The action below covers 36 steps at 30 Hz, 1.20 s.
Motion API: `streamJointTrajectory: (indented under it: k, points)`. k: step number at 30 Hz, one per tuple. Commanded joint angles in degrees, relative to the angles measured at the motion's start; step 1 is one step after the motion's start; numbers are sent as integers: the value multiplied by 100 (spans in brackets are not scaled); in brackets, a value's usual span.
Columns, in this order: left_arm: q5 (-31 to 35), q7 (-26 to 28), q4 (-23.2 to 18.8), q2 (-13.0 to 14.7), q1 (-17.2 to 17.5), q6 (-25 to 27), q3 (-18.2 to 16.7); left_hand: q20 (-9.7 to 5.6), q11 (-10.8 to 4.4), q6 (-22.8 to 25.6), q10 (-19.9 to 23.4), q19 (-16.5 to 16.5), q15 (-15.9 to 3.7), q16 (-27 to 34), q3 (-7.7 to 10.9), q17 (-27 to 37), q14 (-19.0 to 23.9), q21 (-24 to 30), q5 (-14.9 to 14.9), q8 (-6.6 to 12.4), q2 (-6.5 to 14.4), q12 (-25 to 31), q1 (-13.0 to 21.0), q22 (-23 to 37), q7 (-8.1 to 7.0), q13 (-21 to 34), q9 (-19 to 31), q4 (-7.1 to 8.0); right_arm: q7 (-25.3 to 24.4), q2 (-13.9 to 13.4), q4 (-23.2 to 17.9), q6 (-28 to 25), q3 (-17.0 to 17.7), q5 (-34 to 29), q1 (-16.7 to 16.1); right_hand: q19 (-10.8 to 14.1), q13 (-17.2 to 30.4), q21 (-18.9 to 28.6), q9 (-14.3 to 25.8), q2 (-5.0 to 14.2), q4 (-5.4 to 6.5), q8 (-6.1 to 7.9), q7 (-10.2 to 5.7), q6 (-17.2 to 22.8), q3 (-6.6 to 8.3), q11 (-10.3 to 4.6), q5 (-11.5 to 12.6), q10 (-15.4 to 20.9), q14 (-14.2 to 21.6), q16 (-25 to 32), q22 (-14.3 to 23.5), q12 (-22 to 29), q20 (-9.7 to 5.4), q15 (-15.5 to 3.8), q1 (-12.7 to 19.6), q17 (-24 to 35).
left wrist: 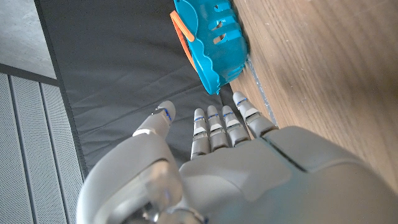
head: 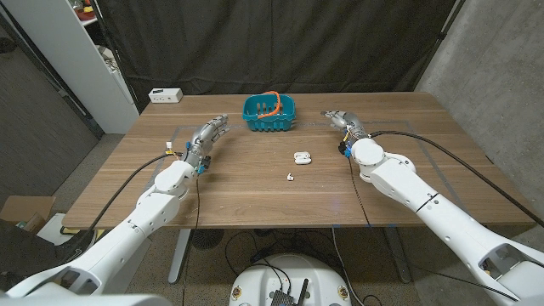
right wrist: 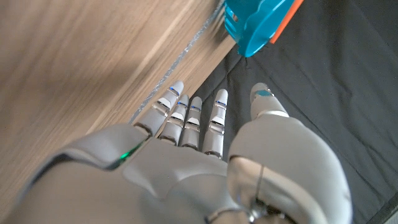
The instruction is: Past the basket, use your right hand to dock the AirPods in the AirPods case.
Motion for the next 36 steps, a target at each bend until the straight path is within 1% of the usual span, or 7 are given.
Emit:
streamJointTrajectory:
  k: [1, 7, 17, 28, 31, 35, 36]
  points:
    - [68, -126, 169, 37, -91, -45, 47, -17, -9, 59, -11, -37, -6, 3, 11, 11, -62, -51, 25, 63, -21, 24, 72, 20, -18, 20, 35, -56, -608, -215, -1150, -1791, -522, -855, -159, -72, 20, -14, 25, -155, -27, -28, -26, -59, -51, -52, -48, -78, -145, -26, 9, -5, 138, -5, 34, 19]
    - [81, -251, 294, 31, -201, -34, 100, -11, -14, 74, -40, -64, -9, 4, -9, 9, -103, -78, 28, 64, -20, 26, 88, 19, -32, 29, 41, -80, -670, -162, -1453, -2291, -725, -1094, -259, -314, 37, -11, 70, -259, -92, -24, -73, -91, 1, -174, -98, -351, -504, -44, 11, -33, 235, -141, 268, 22]
    - [99, -388, 339, 93, -302, 35, 145, -4, -24, 96, -61, -96, 10, 7, -30, 6, -145, -111, 33, 66, -17, 36, 113, 19, -50, 42, 49, -110, -634, -132, -1763, -2840, -1062, -1387, -369, -700, 52, -44, 123, -398, -130, -9, -156, -107, 101, -154, -119, -663, -931, -56, 6, -36, 221, -261, 644, 18]
    - [204, -472, 504, -4, -530, -5, 256, 1, -28, 107, -64, -116, 9, 13, -54, 4, -177, -141, 37, 64, -14, 53, 134, 19, -55, 55, 56, -135, -545, -333, -2163, -3073, -1235, -1631, -608, -909, 56, -33, 159, -515, -157, -11, -233, -169, 208, -300, -79, -829, -1078, -21, -4, -14, 53, -379, 1016, 15]
    - [250, -511, 563, -26, -610, -4, 302, 0, -28, 115, -69, -116, 8, 17, -63, 4, -179, -147, 38, 65, -16, 56, 139, 19, -61, 60, 58, -142, -548, -389, -2209, -3028, -1260, -1701, -692, -958, 57, -19, 183, -600, -171, 61, -206, -39, 258, -319, -51, -840, -1089, 2, -10, 8, -75, -412, 1226, 13]
    - [263, -581, 649, -46, -697, 17, 343, 9, -34, 128, -65, -118, 7, 20, -74, 3, -187, -158, 39, 68, -16, 65, 148, 19, -47, 66, 61, -152, -550, -396, -2184, -2946, -1300, -1781, -775, -968, 58, -7, 208, -677, -167, 100, -242, 12, 280, -373, -33, -837, -1080, 17, -12, 23, -149, -478, 1355, 11]
    - [277, -597, 671, -48, -721, 23, 358, 8, -38, 130, -69, -115, 5, 19, -75, 3, -191, -158, 40, 68, -15, 65, 150, 19, -48, 67, 62, -154, -538, -399, -2173, -2911, -1299, -1787, -794, -962, 59, 4, 232, -738, -149, 137, -255, 63, 287, -424, -18, -796, -1057, 30, -16, 45, -307, -522, 1437, 5]
